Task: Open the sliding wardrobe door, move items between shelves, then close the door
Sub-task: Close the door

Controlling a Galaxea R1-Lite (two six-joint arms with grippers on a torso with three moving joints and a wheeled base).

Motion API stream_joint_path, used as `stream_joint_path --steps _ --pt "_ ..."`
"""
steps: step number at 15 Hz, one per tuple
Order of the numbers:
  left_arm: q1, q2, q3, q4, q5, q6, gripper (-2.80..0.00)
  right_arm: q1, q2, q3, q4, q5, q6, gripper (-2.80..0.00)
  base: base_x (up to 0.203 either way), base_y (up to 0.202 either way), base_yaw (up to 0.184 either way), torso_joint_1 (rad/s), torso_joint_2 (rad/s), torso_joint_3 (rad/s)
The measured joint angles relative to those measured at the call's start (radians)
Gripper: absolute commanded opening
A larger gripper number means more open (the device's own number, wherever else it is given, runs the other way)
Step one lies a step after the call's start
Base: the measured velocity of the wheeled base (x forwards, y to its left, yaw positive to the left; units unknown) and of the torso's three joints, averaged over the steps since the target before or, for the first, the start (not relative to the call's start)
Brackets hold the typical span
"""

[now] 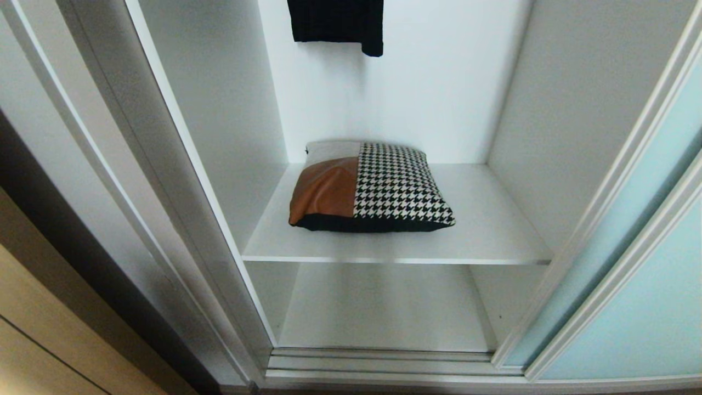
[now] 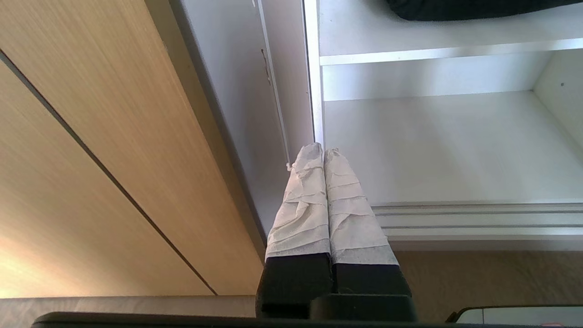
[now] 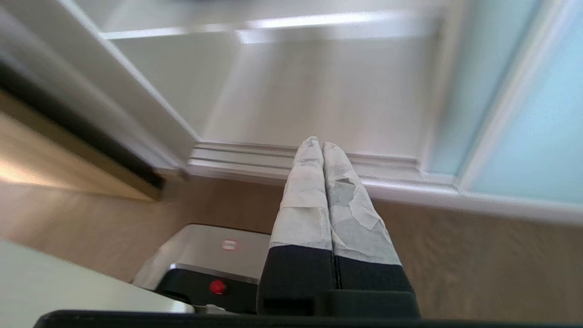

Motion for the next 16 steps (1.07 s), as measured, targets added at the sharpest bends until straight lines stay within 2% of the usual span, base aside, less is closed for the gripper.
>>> stream_joint_path --steps 4,6,8,11,14,16 --pt "0.0 0.0 0.0 0.0 0.0 0.0 -2.8 -0.047 -0.114 0.01 0.065 -0.014 -0.039 -2.8 0.0 0.0 0.0 0.0 0.0 0.0" --pt "0.0 0.0 0.0 0.0 0.0 0.0 -2.8 -0.052 -0.189 0.056 0.083 -0.017 -0.043 -2.8 0.0 0.0 0.0 0.0 0.0 0.0" --pt "0.0 0.0 0.0 0.0 0.0 -0.001 -2.8 -0.055 -0.231 0.104 0.073 -0.056 -0.049 -2.8 0.0 0.0 0.0 0.0 0.0 0.0" --pt "0.0 0.0 0.0 0.0 0.0 -0.001 -2.8 -0.055 -0.254 0.206 -0.036 -0.11 -0.108 -2.8 0.0 0.0 0.0 0.0 0.0 0.0" --pt "0.0 0.0 0.0 0.0 0.0 -0.001 -2.8 -0.055 -0.261 0.342 -0.272 -0.162 -0.154 -2.8 0.0 0.0 0.0 0.0 0.0 0.0" --pt "0.0 0.0 0.0 0.0 0.0 -0.001 -2.8 -0.055 -0.263 0.383 -0.373 -0.177 -0.144 -2.8 0.0 0.0 0.0 0.0 0.0 0.0"
